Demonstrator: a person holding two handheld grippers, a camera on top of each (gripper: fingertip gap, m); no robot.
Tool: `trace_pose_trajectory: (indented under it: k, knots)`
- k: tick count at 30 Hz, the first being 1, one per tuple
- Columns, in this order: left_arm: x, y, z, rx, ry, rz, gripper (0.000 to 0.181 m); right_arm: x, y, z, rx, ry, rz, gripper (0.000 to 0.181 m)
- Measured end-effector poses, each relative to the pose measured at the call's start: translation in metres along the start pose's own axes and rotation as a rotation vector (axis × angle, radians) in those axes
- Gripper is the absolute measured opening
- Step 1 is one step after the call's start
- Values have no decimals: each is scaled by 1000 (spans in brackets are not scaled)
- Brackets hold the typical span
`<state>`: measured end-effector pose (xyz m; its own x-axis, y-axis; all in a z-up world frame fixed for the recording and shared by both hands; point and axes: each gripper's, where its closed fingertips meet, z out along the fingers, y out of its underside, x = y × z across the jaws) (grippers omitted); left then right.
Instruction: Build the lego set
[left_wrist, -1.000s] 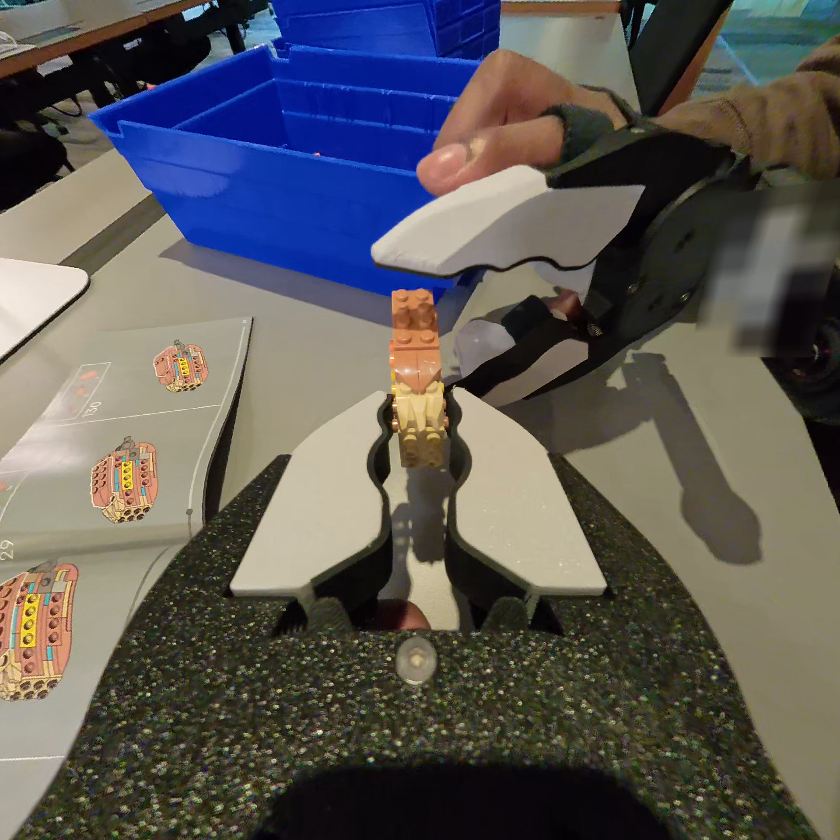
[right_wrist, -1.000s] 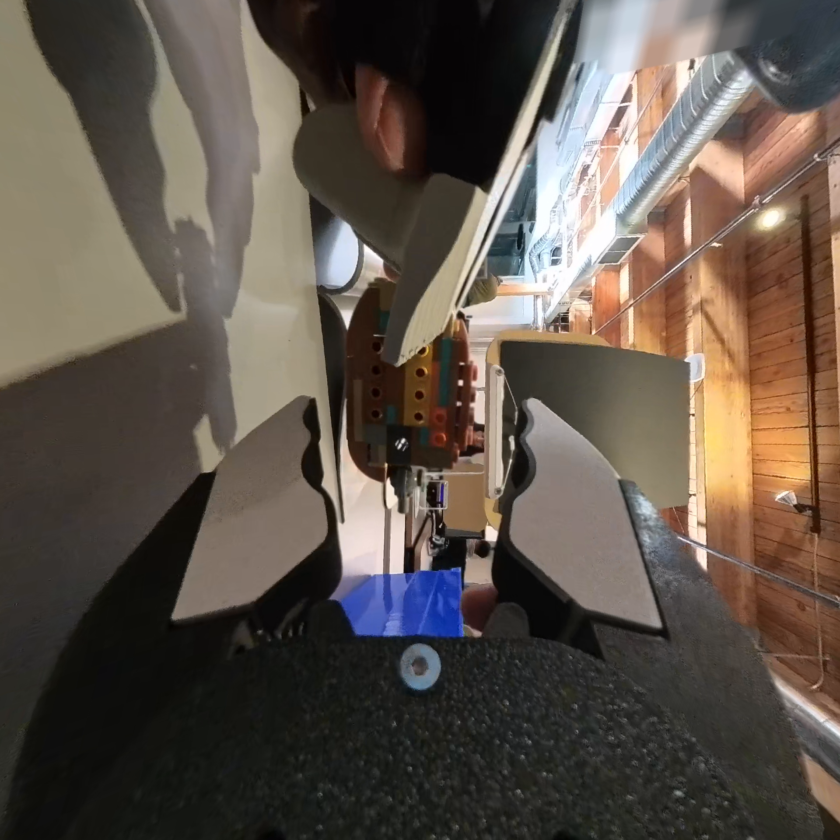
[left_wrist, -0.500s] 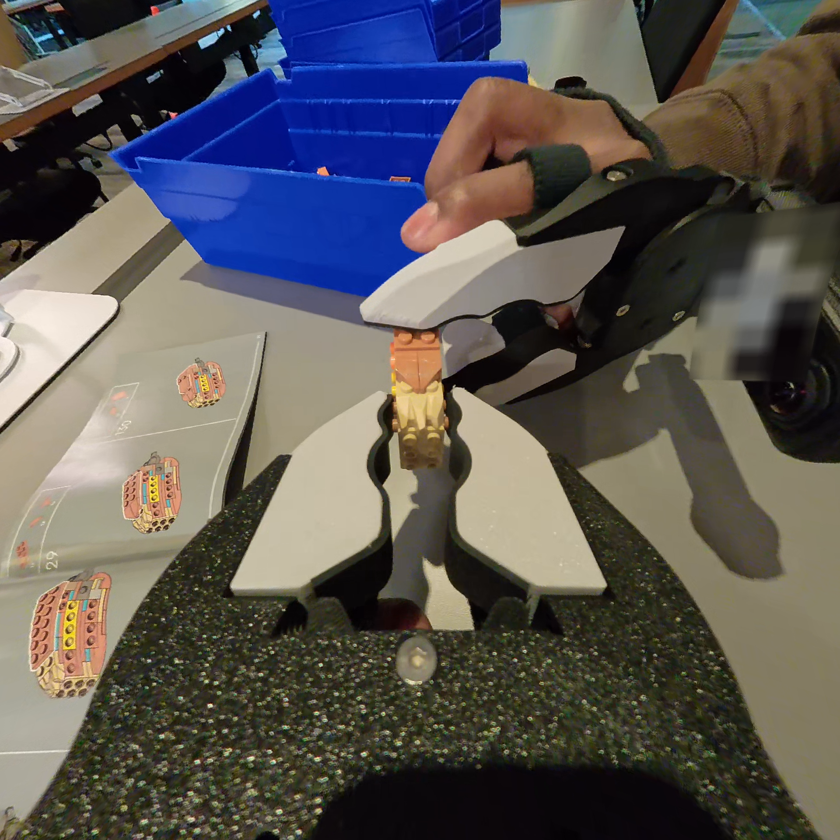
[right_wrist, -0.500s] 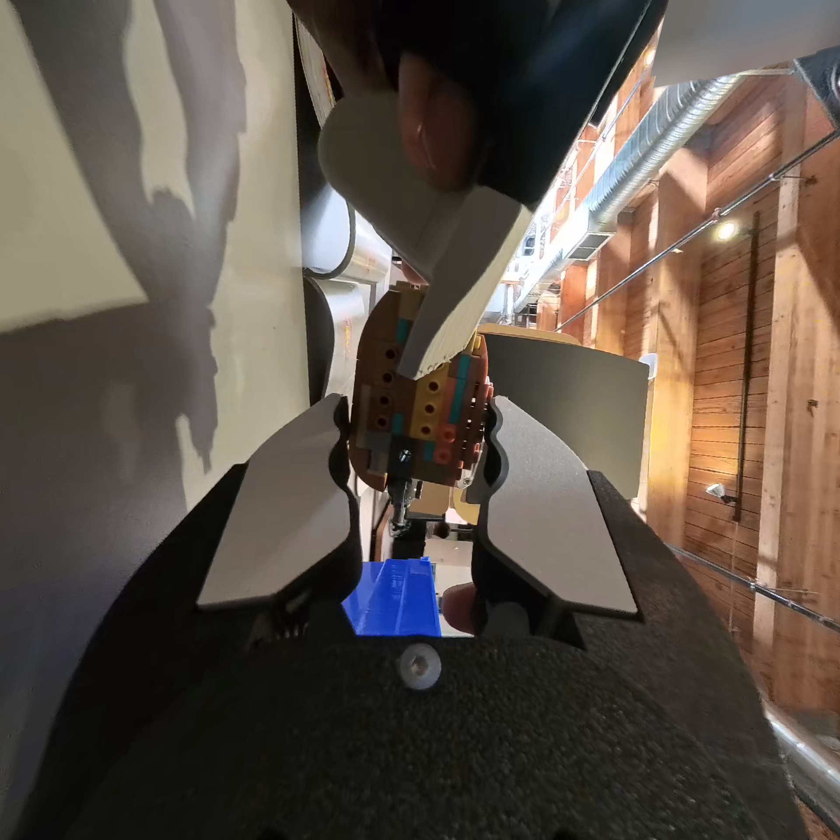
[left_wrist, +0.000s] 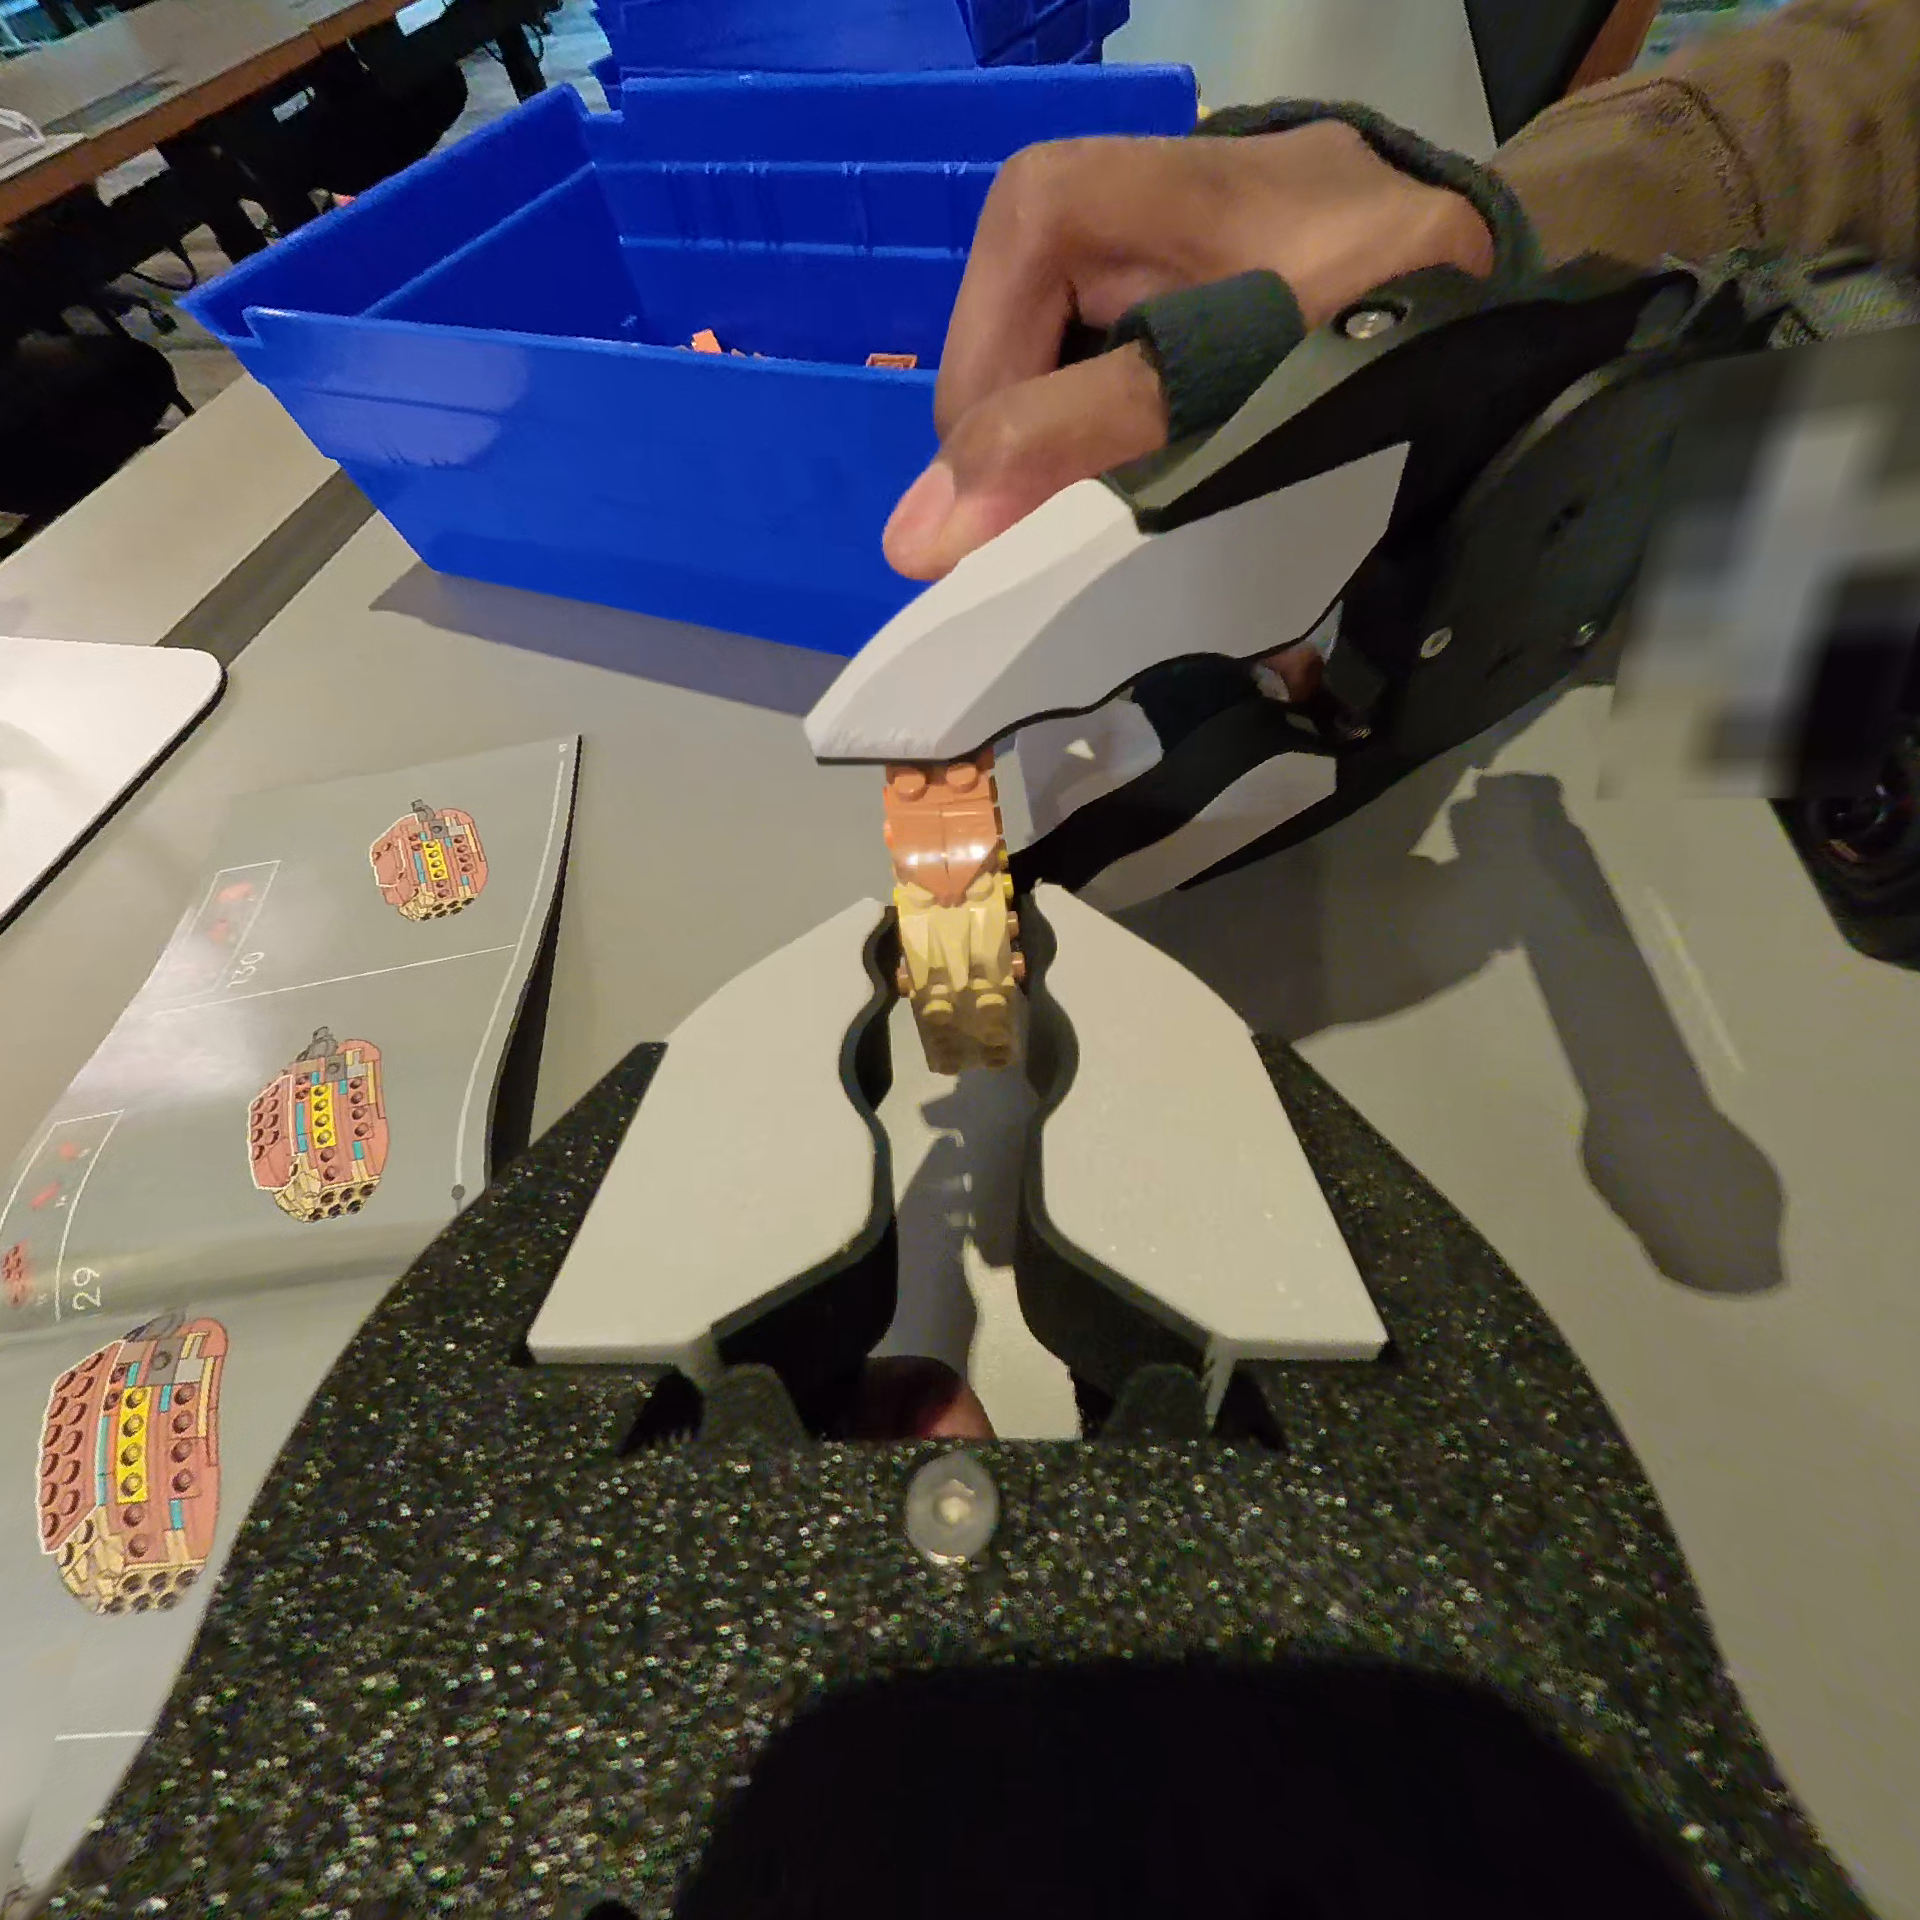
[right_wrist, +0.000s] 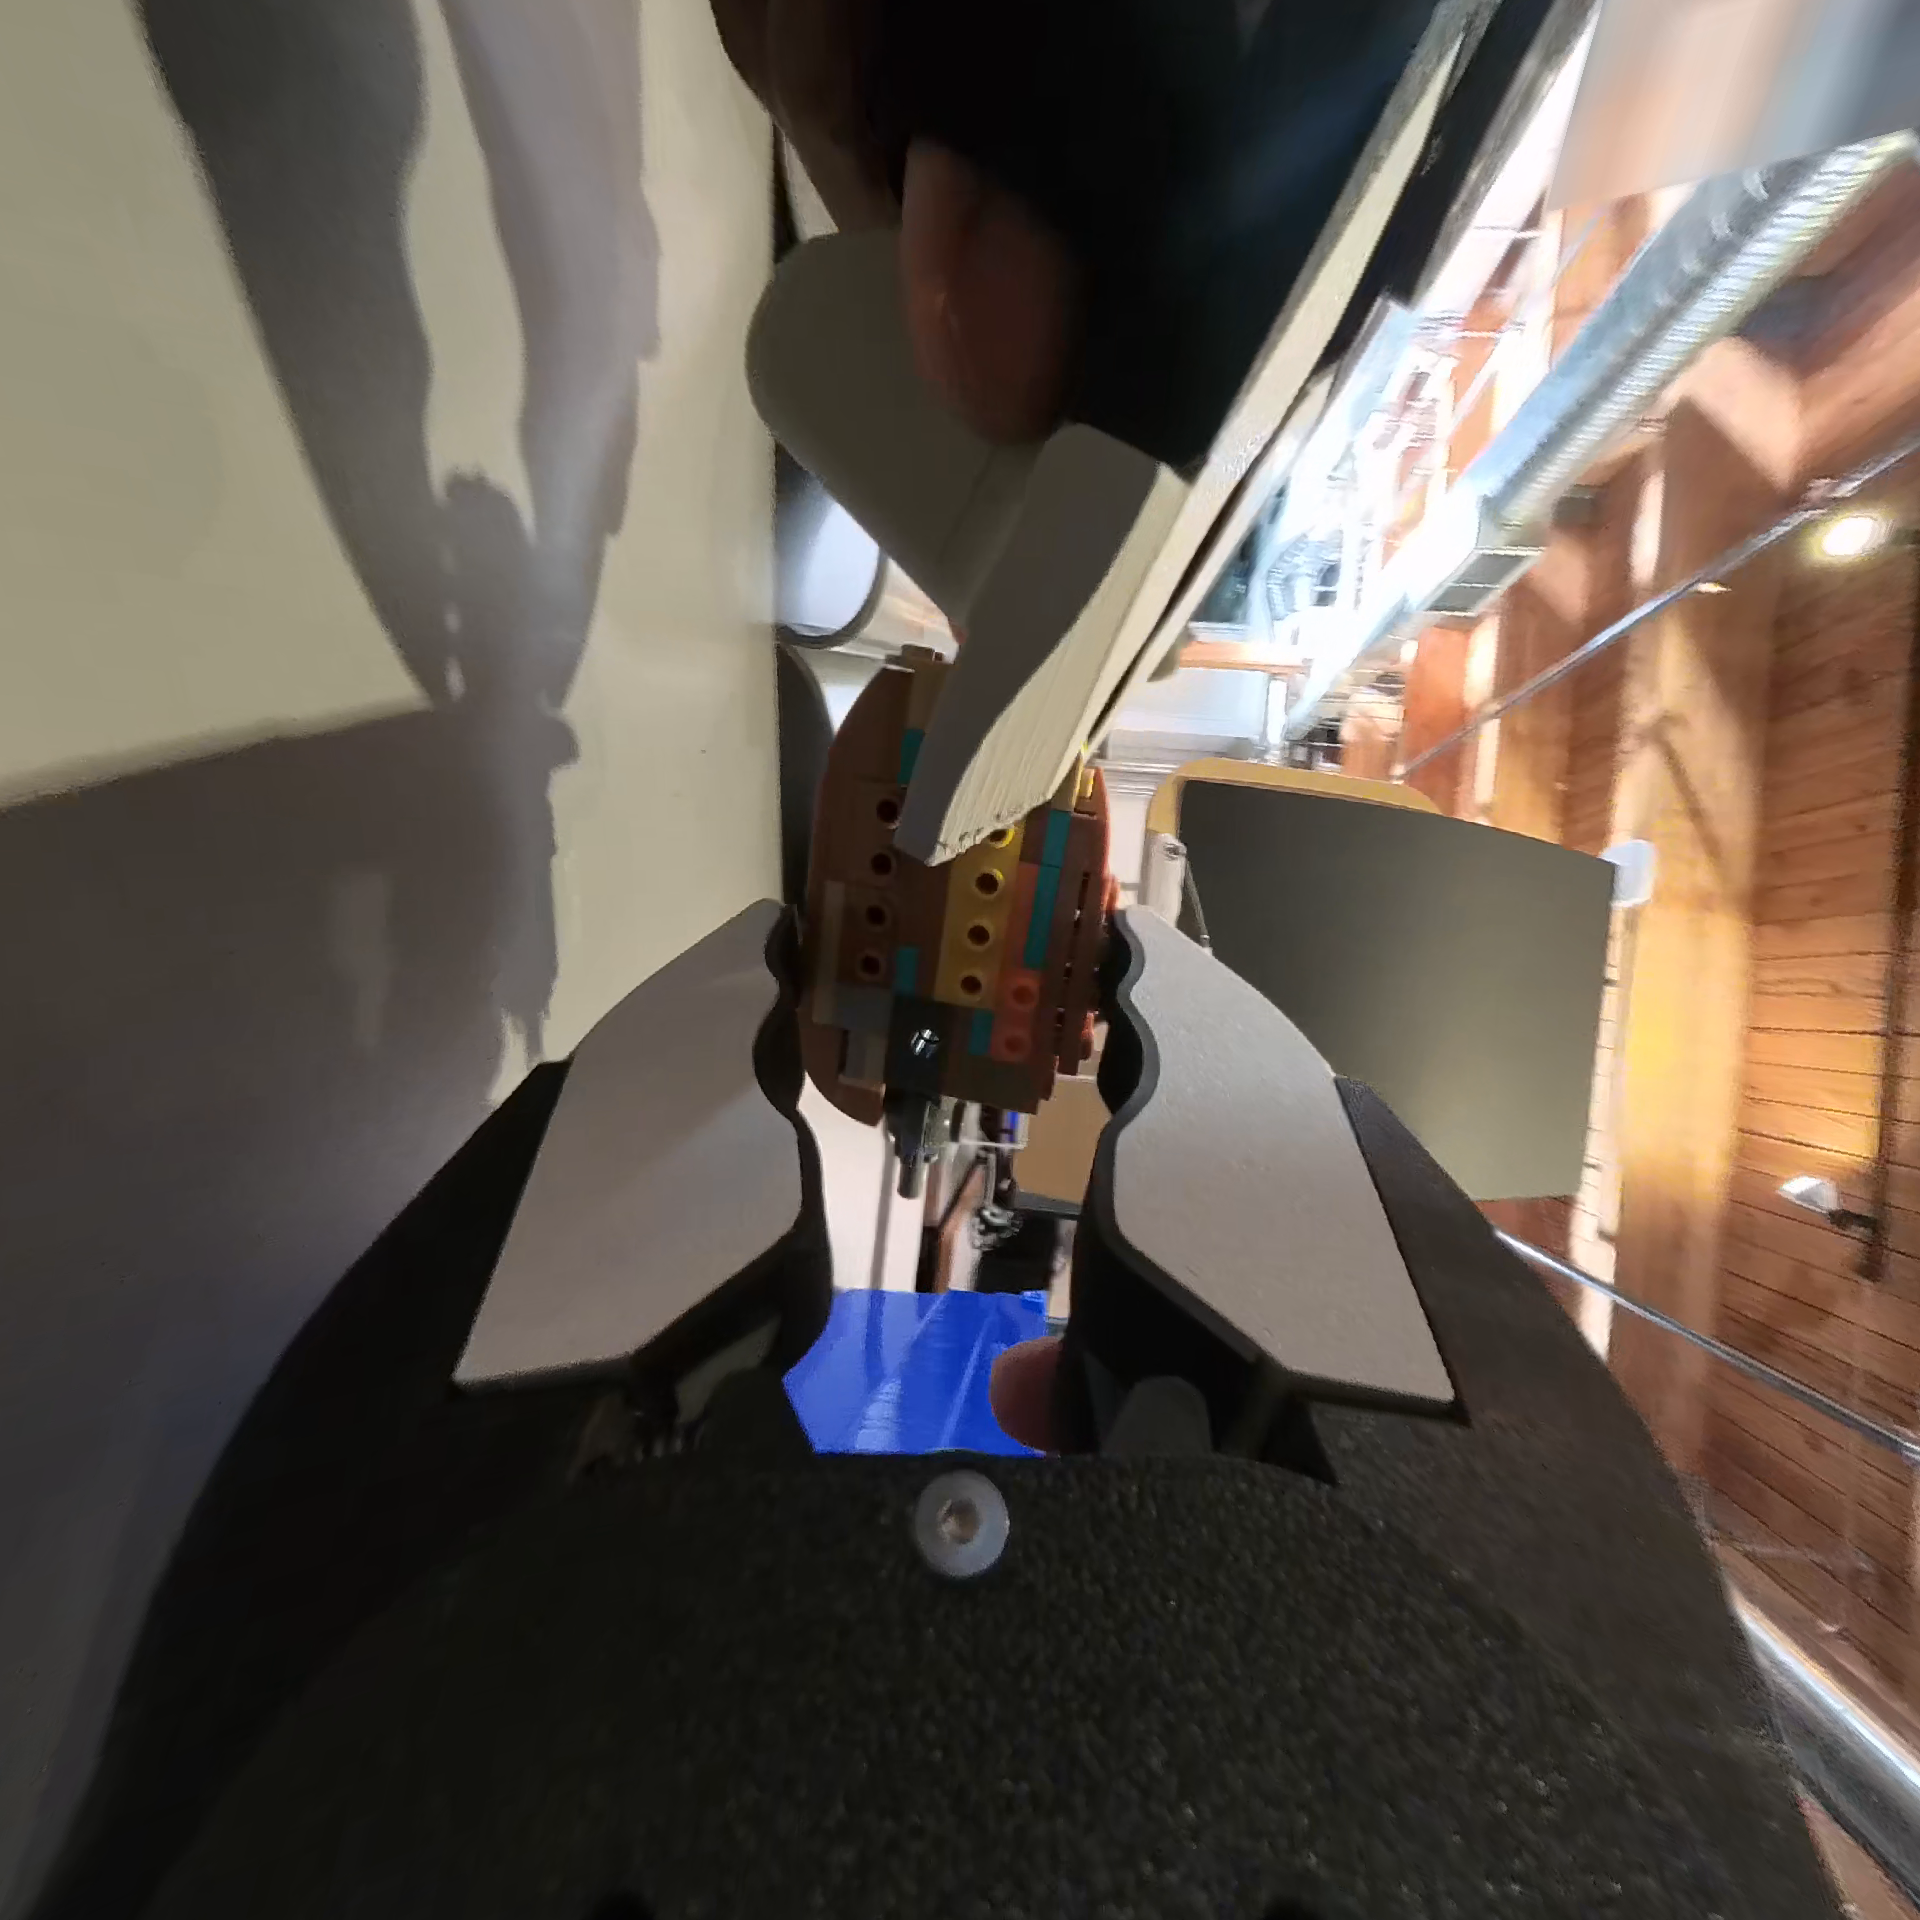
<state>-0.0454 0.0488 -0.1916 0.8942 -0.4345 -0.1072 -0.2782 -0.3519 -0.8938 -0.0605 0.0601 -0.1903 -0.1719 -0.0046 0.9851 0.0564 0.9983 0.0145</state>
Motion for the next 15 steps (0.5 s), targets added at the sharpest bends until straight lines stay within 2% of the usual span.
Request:
trace_pose_trajectory:
  k: [11, 15]
  knots:
    - [2, 4, 3, -8, 21, -16, 22, -4, 0, 0, 4, -49, 29, 54]
    - [1, 0, 1, 49, 40, -80, 22, -3, 0, 2, 5, -64, 106, 55]
